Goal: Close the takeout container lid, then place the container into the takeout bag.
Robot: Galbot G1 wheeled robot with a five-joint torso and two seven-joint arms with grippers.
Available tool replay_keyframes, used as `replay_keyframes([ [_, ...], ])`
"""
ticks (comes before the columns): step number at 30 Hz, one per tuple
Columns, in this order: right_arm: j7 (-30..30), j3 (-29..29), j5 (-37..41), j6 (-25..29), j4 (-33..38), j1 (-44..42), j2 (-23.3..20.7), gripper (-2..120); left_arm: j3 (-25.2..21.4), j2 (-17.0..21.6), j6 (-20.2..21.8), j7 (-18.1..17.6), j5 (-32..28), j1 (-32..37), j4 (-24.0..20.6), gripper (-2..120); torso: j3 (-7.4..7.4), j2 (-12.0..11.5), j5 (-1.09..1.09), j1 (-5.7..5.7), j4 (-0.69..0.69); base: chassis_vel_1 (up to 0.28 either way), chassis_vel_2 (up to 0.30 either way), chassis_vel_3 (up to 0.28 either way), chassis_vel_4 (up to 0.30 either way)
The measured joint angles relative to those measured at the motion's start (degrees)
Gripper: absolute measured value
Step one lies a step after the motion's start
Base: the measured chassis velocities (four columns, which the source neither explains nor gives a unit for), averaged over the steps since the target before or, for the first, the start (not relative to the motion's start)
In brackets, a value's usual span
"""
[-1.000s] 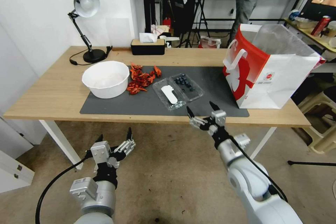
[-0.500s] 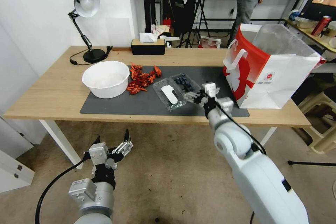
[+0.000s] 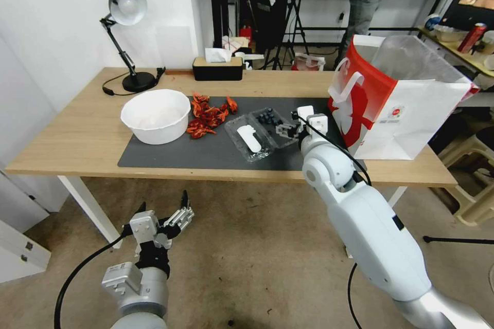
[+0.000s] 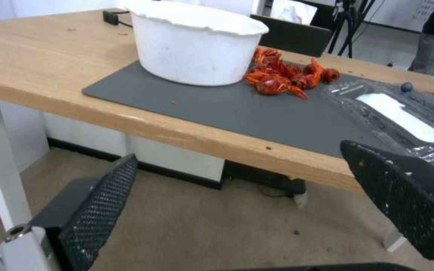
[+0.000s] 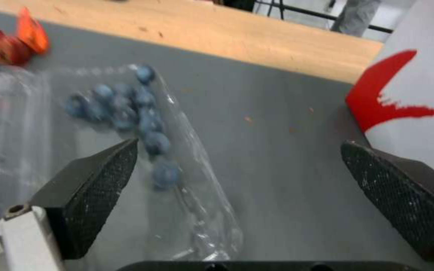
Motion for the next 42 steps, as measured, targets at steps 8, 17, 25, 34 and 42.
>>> replay_keyframes([
  [8,-0.2,-0.4,-0.4,0.2,-1.3,-0.5,-0.7,100,0.0,0.2,0.0,0.2,-0.1,0.1,-0.1,100,-0.01,0.0,0.00,-0.01,0.00,0.000,0.000,0.000,0.000],
  [17,-0.1,-0.5,0.3,0.4,-2.8,-0.4,-0.8,100,0.1,0.8,-0.7,0.1,-0.1,0.0,0.0,100,-0.01,0.0,-0.01,-0.01,0.00,0.000,0.000,0.000,0.000],
  [25,0.0,-0.6,1.3,0.4,-4.1,0.5,-0.8,100,0.1,0.8,-0.8,0.0,-0.1,-0.1,0.3,100,-0.01,0.0,0.00,-0.01,0.00,0.000,0.000,0.000,0.000],
  [34,0.6,-1.0,2.1,0.4,-4.6,0.7,-0.6,100,0.0,0.8,-0.9,0.0,-0.1,-0.2,0.4,100,-0.01,0.0,-0.01,-0.01,0.00,0.000,0.000,0.000,0.000],
  [42,1.3,-1.2,2.9,0.4,-4.6,0.8,-0.9,100,0.0,0.9,-0.9,0.0,-0.1,-0.3,0.4,100,-0.01,0.0,-0.01,-0.01,0.01,0.000,0.000,0.000,0.000],
])
